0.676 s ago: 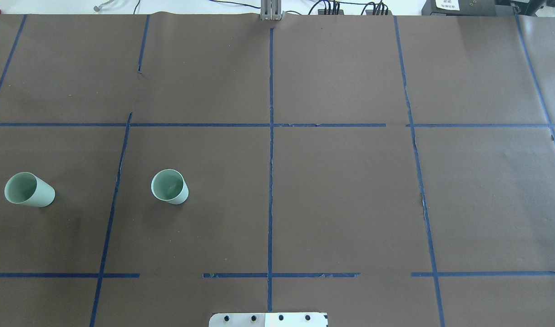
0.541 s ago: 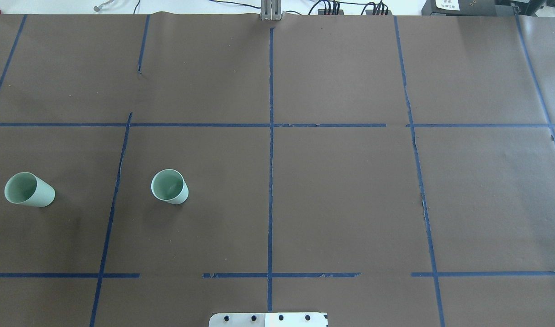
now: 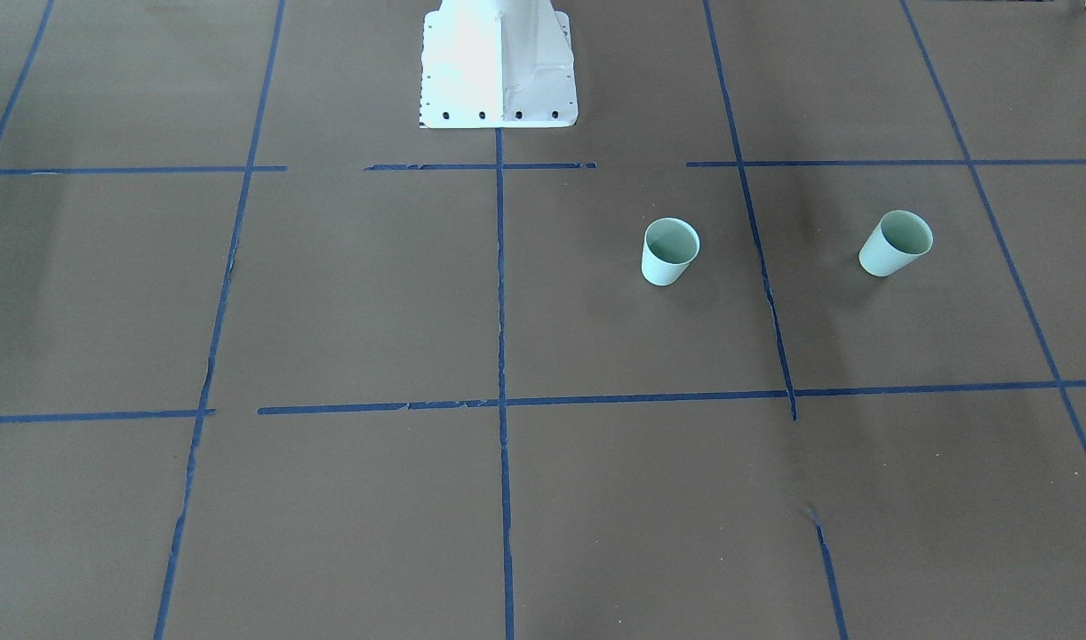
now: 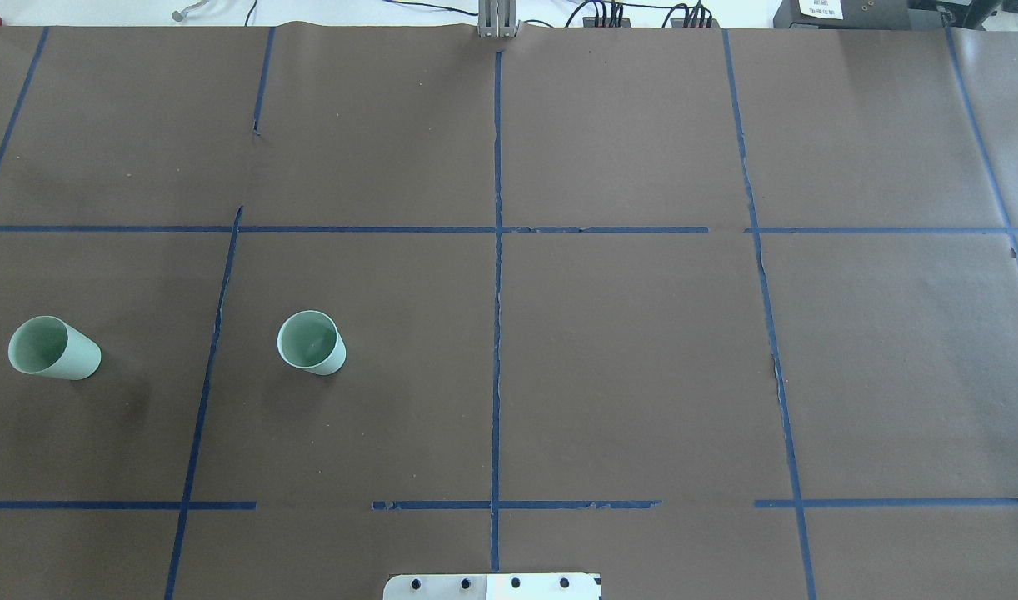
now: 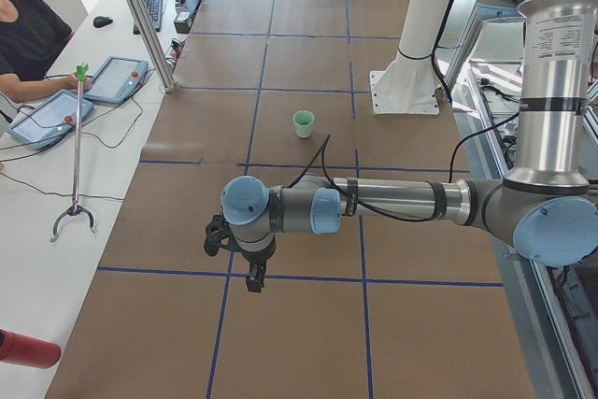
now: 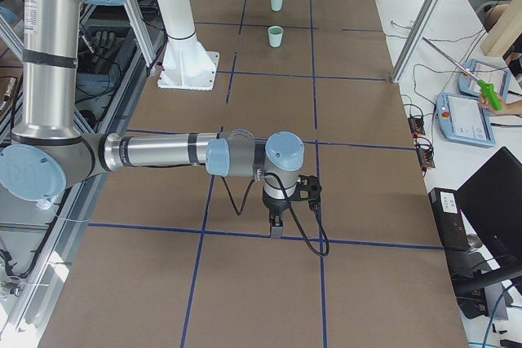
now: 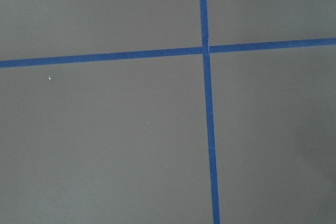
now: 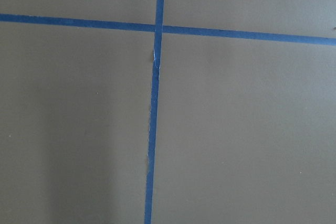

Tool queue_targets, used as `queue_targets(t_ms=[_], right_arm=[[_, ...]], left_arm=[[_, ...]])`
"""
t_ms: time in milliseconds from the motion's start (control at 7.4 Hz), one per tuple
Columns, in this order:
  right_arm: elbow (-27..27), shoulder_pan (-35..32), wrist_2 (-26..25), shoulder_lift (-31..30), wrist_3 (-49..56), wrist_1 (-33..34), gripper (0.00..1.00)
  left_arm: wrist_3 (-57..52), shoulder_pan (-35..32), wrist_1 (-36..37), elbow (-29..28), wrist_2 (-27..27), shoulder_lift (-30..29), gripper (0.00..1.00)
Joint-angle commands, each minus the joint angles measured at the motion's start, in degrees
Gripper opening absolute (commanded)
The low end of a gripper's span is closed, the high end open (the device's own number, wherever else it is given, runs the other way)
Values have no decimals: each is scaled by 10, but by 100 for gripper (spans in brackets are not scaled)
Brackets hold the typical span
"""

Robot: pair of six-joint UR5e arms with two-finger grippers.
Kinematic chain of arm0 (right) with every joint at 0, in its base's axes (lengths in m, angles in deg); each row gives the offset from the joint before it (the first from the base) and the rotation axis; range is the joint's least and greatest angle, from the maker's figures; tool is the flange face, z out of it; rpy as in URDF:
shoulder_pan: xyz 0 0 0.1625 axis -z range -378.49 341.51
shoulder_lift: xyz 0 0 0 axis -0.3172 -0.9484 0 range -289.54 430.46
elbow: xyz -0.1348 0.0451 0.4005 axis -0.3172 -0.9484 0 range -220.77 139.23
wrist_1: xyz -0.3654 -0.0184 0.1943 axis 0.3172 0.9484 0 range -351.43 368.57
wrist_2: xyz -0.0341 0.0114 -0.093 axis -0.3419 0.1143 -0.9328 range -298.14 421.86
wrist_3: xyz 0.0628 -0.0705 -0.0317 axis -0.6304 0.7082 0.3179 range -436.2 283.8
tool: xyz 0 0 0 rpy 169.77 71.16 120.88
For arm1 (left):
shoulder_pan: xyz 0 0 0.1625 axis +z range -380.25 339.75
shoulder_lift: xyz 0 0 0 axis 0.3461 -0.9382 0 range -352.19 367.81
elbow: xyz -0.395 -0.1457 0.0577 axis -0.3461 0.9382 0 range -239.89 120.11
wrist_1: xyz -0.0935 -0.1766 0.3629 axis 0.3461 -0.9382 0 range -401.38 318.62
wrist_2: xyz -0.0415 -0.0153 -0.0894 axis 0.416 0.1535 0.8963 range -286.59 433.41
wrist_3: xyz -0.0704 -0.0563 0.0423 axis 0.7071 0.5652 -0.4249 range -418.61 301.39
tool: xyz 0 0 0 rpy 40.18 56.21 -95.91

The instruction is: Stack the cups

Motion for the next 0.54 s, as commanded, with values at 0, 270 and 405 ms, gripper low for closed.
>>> queue_targets(t_ms=[0,270,405], right_arm=[[0,0,0,0,0,0,100],[0,0,0,0,0,0,100],[0,0,0,0,0,0,100]], left_arm=[[101,26,-5,27,4,-1,100],[211,89,-8,65,5,6,100],[237,100,-34,81,5,21,100]])
